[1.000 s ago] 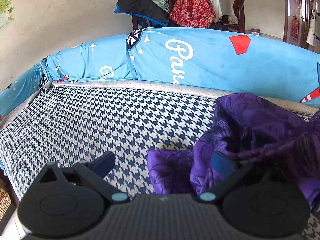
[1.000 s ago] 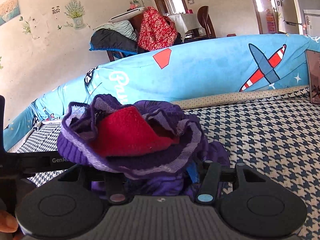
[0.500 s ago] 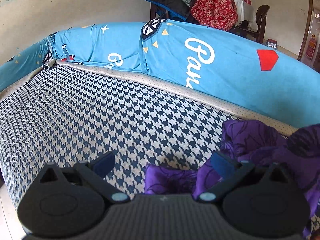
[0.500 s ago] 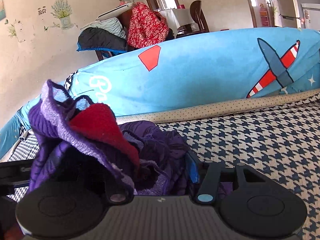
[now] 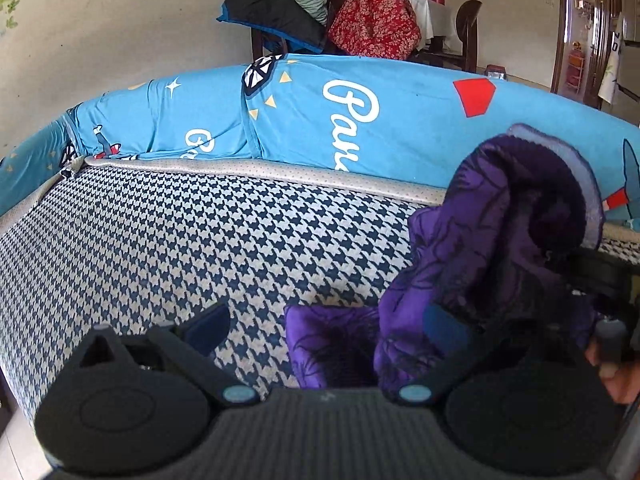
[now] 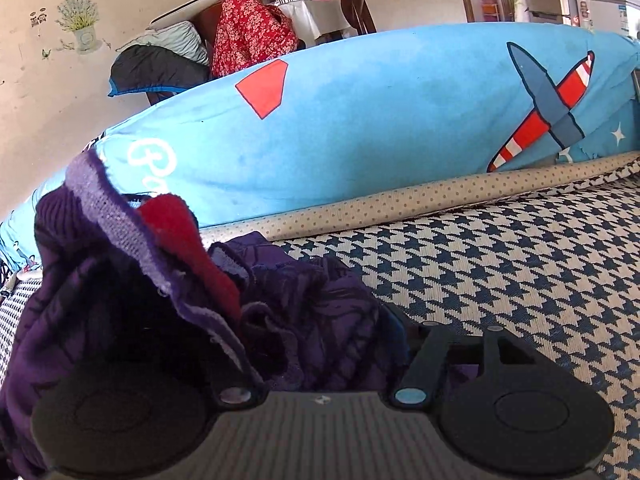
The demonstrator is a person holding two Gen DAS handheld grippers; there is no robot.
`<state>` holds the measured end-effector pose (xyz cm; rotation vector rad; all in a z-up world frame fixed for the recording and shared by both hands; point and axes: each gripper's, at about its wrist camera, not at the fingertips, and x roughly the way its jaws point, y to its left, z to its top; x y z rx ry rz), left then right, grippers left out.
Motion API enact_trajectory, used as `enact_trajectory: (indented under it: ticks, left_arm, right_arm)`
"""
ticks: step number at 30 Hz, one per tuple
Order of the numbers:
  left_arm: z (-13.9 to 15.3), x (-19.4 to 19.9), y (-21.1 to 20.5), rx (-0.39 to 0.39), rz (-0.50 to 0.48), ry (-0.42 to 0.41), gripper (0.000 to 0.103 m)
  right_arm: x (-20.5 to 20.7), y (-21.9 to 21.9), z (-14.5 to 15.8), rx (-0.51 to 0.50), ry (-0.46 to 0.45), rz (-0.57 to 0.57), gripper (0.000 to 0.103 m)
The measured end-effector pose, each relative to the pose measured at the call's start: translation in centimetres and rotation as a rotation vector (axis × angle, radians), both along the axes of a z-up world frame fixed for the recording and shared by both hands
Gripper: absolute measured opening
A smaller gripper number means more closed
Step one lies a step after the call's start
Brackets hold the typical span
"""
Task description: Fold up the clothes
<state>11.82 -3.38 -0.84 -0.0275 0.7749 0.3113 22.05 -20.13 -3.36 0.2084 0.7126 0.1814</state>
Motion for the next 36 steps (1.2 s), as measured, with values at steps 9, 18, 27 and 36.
enact_trajectory:
  ticks: [9, 18, 27, 36]
  left_arm:
    - [-2.4, 3.4, 1.4, 0.016, 0.126, 0.109, 0.103]
    - [-0.6, 1.7, 0.7, 0.031, 0.076, 0.047, 0.103]
    - [-0.5, -2.5, -1.4, 0.041, -0.007, 0.075, 0.103]
    - [-1.3, -6.7, -2.4, -0.023, -0.049, 0.128, 0.103]
  right_arm:
    - [-3.7, -0.4, 2.3, -0.038, -0.028, 0.055, 0.066]
    - [-9.1, -2.2, 3.7, -0.016, -0.036, 0.051, 0.067]
    - [-12.4, -2.9, 4.0, -0.133, 0.041, 0.098, 0.073]
    - [-14.8, -4.0, 3.8, -0.15, 0.095, 0.102, 0.074]
